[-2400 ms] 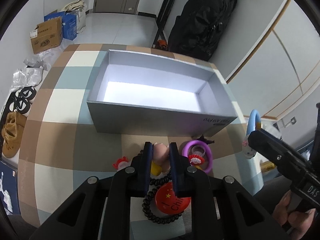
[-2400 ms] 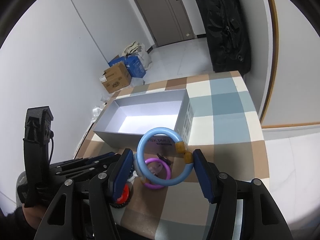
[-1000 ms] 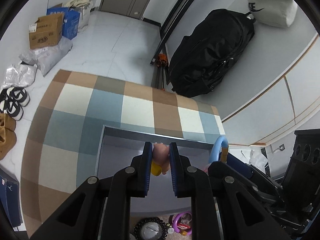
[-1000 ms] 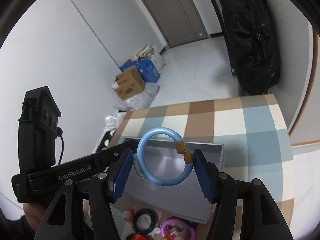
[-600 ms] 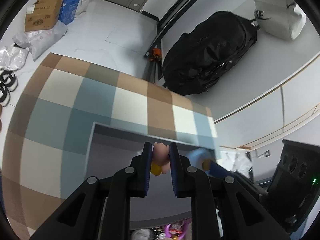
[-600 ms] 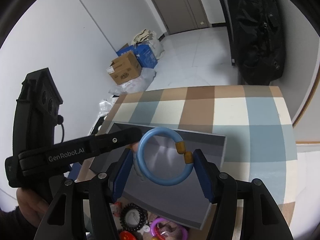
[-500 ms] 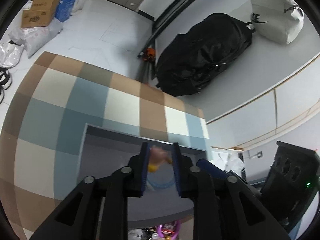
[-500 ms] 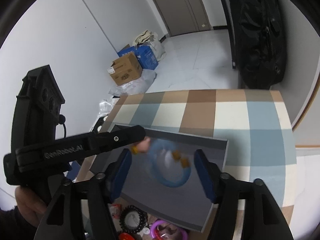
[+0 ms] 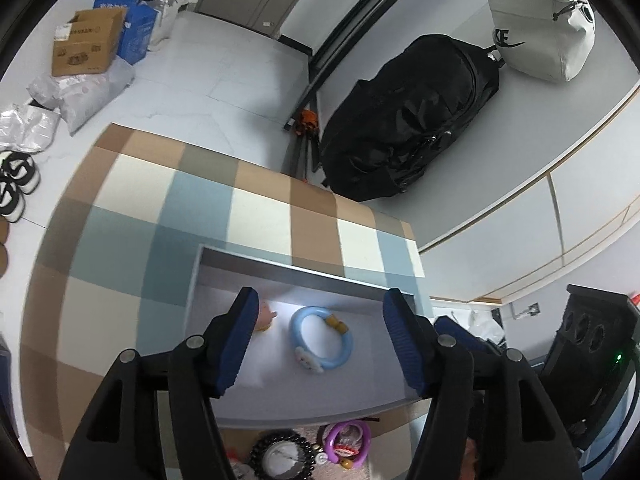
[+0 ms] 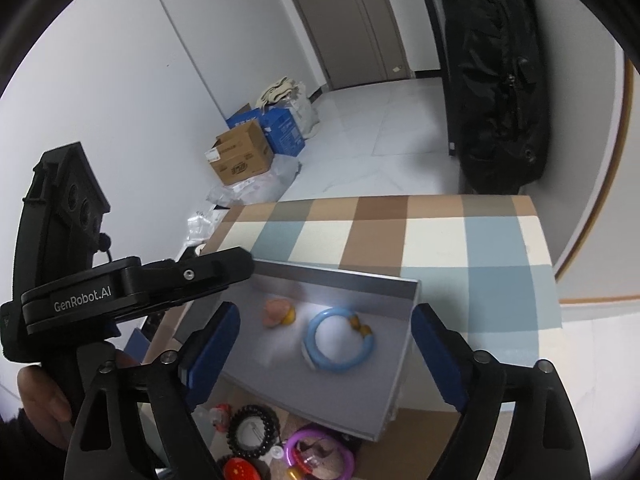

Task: Organize jewelry
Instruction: 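Open both grippers and lift them out of the box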

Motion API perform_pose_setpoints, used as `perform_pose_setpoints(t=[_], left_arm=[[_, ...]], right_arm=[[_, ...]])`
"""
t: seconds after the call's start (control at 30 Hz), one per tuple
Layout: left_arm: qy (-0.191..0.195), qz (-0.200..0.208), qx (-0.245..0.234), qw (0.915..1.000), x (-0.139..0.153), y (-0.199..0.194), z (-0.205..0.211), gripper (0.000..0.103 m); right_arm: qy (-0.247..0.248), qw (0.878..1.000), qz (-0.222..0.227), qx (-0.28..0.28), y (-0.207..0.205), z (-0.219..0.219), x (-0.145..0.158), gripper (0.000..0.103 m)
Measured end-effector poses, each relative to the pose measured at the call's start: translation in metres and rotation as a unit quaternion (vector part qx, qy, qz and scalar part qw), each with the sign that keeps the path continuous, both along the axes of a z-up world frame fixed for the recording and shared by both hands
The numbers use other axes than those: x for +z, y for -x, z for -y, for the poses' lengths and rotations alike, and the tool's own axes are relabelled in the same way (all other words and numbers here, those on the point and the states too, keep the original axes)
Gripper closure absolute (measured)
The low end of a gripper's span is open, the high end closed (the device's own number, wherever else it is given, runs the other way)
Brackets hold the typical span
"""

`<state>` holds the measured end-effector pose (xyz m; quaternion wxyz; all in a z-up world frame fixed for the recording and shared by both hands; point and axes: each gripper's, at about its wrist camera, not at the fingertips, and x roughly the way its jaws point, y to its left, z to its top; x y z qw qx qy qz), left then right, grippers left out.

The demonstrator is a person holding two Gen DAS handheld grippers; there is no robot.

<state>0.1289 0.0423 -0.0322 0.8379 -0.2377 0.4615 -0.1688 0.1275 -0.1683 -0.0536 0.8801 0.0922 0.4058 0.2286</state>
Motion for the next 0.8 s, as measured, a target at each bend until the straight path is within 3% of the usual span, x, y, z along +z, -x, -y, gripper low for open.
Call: perform_pose_setpoints(t=[0.1, 0.5, 0.6, 0.8], left_arm=[[-0.02, 0.009, 0.012, 0.9997, 0.003, 0.008, -0.001, 0.033], [-0.132, 0.07, 0.032, 0.9882, 0.017, 0.051, 0.007, 0.032], [-0.148, 0.076, 0.039, 0.9853, 0.017, 0.062, 0.006, 0.022], [-0.161, 0.081, 0.052, 0.9823, 0.014, 0.08, 0.001, 0.02]], right_arm=[[-0.009, 1.0, 0.005, -0.007, 0.004, 0.006, 0.002, 0.008], [-0.013, 0.999, 0.044, -0.006, 0.032, 0.011, 0.012, 0.003], [-0.009, 0.999, 0.052, -0.001, 0.044, 0.01, 0.013, 0.003], [-0.004, 0.999, 0.045, 0.012, 0.066, 0.008, 0.009, 0.003]])
